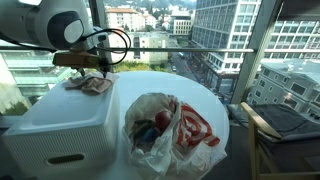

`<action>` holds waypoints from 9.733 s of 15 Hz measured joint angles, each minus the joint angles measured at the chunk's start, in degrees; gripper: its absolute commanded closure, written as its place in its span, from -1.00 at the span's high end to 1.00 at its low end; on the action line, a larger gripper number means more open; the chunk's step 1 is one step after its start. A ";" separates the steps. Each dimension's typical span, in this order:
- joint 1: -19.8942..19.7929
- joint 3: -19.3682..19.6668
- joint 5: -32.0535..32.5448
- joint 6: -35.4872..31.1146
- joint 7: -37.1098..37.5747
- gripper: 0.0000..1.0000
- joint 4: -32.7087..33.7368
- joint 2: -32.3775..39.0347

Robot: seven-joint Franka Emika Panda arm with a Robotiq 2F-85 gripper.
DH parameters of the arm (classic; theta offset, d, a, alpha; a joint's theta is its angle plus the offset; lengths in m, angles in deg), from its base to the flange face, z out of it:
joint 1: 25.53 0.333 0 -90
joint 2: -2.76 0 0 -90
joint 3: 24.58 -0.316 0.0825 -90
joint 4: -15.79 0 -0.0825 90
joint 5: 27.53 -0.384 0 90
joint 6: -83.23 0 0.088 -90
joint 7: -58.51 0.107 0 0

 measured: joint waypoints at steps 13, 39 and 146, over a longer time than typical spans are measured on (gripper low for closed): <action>-5.38 -4.02 -0.13 0.54 -8.92 -0.72 3.14 6.41; -1.78 5.69 10.53 74.00 3.65 -0.81 16.43 -25.90; -9.83 23.30 76.74 -0.66 57.16 0.60 1.63 10.75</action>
